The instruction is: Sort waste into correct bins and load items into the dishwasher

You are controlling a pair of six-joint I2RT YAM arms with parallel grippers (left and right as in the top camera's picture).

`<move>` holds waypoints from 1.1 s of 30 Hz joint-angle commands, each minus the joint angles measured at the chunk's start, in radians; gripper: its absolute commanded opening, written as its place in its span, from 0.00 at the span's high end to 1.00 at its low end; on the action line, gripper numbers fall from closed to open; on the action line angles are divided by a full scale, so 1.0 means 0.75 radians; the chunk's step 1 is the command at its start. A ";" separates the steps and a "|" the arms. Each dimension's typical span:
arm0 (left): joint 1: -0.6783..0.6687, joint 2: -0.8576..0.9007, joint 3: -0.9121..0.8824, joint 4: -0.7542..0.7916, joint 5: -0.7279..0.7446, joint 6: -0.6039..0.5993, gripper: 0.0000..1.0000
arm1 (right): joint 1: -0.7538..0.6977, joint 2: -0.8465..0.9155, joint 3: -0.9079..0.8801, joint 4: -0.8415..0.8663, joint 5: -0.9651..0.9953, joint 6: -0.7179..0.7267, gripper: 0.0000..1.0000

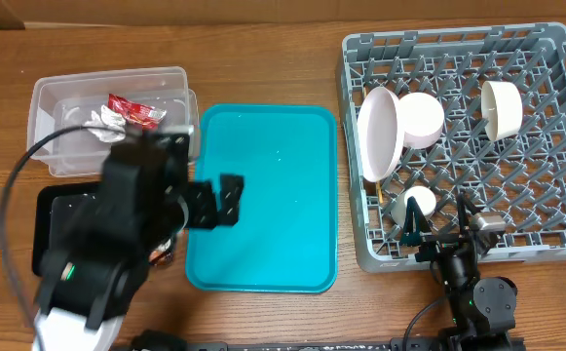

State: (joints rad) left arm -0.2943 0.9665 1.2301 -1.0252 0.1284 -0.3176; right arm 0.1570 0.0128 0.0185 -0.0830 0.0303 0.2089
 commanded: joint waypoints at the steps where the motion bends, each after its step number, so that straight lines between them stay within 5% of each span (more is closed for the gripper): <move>1: -0.001 -0.086 0.017 -0.005 -0.106 0.065 0.00 | -0.007 -0.013 -0.014 0.005 0.001 0.001 0.00; 11: -0.001 -0.201 -0.002 -0.251 -0.259 0.167 0.00 | -0.007 -0.013 -0.014 0.005 0.002 0.001 0.00; 18: 0.082 -0.382 -0.310 0.192 -0.183 0.492 0.00 | -0.007 -0.013 -0.014 0.005 0.001 0.001 0.00; 24: 0.245 -0.663 -0.770 0.593 -0.002 0.504 0.00 | -0.007 -0.013 -0.014 0.005 0.001 0.001 0.00; 33: 0.262 -1.130 -1.235 0.842 0.003 0.504 0.00 | -0.007 -0.013 -0.014 0.005 0.001 0.001 0.00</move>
State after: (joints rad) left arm -0.1085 0.2001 0.3706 -0.4164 0.1074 0.0368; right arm 0.1570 0.0128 0.0185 -0.0826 0.0299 0.2092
